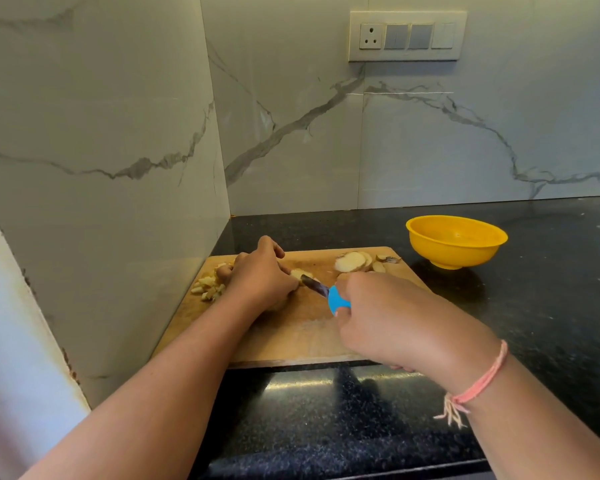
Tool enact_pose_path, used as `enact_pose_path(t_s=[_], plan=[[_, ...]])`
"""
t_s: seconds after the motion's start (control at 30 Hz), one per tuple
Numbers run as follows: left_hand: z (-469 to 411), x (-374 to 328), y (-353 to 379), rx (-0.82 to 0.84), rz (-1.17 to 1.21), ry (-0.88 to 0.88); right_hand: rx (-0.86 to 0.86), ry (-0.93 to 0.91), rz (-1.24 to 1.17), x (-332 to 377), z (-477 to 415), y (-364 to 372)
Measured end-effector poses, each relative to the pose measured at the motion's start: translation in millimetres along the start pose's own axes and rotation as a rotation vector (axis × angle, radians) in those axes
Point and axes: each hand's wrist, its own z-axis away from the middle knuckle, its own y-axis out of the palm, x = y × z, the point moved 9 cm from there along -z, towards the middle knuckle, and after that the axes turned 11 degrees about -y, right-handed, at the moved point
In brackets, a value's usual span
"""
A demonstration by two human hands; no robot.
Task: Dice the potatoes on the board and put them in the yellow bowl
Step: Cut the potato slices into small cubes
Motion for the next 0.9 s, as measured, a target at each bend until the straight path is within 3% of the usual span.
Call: enact_pose_path(t_s=[0.23,0.4,0.57,0.9], plan=[[5,-3,-2,-0.002,-0.022,0.046,0.028,0.038,-0.031,-16,13,-16],[14,-16,-5,-0.025,-0.132,0.191,-0.161,0.059,-0.285,-33,-4,-38],[19,-24,8,0.066,-0.326,0.255,-0.265,0.019,-0.293,-39,-40,-55],[5,-14,-7,0.008,-0.3,0.216,-0.461,-0.033,-0.244,-64,-82,-51]])
